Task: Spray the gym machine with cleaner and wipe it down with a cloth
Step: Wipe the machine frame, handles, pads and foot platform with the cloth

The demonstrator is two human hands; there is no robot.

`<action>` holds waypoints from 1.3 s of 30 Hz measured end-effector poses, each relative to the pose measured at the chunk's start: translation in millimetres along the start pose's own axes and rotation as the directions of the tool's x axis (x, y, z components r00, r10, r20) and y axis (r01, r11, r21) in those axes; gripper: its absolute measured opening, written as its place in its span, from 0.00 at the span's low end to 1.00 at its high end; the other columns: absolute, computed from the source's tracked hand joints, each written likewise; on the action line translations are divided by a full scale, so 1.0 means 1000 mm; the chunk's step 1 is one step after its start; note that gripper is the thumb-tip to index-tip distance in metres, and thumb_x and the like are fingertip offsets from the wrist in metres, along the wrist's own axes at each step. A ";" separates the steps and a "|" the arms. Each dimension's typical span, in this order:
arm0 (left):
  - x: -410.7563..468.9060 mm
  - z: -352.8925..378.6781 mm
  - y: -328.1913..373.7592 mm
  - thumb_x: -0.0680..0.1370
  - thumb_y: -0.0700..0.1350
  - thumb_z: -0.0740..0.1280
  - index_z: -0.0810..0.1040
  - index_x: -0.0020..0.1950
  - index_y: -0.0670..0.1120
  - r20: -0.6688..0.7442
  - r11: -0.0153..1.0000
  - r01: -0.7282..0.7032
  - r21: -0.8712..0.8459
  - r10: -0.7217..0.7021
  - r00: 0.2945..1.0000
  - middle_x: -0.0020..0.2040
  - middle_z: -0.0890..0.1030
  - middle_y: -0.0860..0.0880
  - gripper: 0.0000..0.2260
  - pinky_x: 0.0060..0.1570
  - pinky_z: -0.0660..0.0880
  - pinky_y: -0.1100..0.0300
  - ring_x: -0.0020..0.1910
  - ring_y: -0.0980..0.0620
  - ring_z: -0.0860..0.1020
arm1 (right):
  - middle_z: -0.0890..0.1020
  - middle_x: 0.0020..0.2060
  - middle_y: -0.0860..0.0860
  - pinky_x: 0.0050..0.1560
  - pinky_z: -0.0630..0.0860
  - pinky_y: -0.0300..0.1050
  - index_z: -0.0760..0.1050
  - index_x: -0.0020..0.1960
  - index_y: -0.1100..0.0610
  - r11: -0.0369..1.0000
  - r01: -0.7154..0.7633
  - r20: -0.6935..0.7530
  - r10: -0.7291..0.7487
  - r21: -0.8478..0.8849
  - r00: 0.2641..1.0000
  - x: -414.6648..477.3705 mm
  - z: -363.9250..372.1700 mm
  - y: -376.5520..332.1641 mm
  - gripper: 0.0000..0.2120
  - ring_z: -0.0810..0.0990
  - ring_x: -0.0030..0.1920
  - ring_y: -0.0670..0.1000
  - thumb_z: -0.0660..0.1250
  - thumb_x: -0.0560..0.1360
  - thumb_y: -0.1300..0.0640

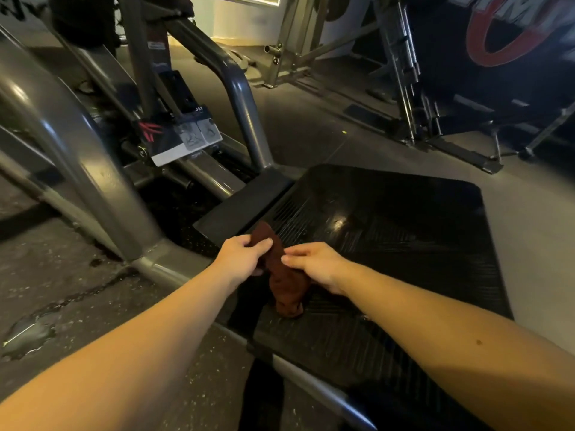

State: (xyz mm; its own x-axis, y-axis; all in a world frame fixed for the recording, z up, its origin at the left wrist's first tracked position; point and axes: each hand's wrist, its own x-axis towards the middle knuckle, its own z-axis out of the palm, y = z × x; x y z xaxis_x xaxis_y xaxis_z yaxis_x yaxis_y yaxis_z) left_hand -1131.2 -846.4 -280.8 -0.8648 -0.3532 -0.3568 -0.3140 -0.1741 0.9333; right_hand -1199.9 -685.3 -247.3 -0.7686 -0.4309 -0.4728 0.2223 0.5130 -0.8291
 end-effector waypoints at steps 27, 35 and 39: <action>0.064 -0.041 -0.059 0.68 0.78 0.65 0.42 0.85 0.55 0.016 0.399 0.141 0.906 -0.366 0.931 0.84 0.37 0.44 0.56 0.80 0.48 0.35 0.82 0.37 0.39 | 0.81 0.66 0.49 0.64 0.67 0.53 0.80 0.68 0.50 0.164 0.482 0.401 -0.363 -0.861 0.841 0.133 -0.017 0.025 0.25 0.71 0.63 0.57 0.66 0.75 0.67; 0.063 -0.041 -0.066 0.67 0.80 0.62 0.38 0.84 0.58 0.014 0.392 0.150 0.908 -0.385 0.923 0.83 0.33 0.48 0.56 0.77 0.46 0.29 0.82 0.40 0.35 | 0.74 0.70 0.55 0.70 0.65 0.56 0.73 0.75 0.46 0.240 0.118 0.035 -0.323 -0.964 0.946 0.238 -0.033 -0.017 0.25 0.63 0.74 0.61 0.65 0.80 0.61; 0.059 -0.040 -0.065 0.69 0.79 0.61 0.38 0.84 0.59 0.004 0.397 0.156 0.904 -0.372 0.928 0.83 0.33 0.49 0.54 0.75 0.44 0.28 0.82 0.42 0.35 | 0.76 0.64 0.54 0.67 0.69 0.53 0.80 0.67 0.49 0.321 0.305 0.159 -0.411 -0.897 0.898 0.236 0.003 -0.005 0.19 0.69 0.67 0.59 0.67 0.79 0.62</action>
State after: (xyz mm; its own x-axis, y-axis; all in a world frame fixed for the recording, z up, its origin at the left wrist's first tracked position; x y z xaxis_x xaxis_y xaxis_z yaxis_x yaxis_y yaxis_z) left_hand -1146.4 -892.8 -364.3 -0.6872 -0.2597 -0.6784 -0.6137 0.7073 0.3510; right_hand -1380.2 -791.5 -355.4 -0.6861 -0.7155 -0.1315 -0.7012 0.6986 -0.1424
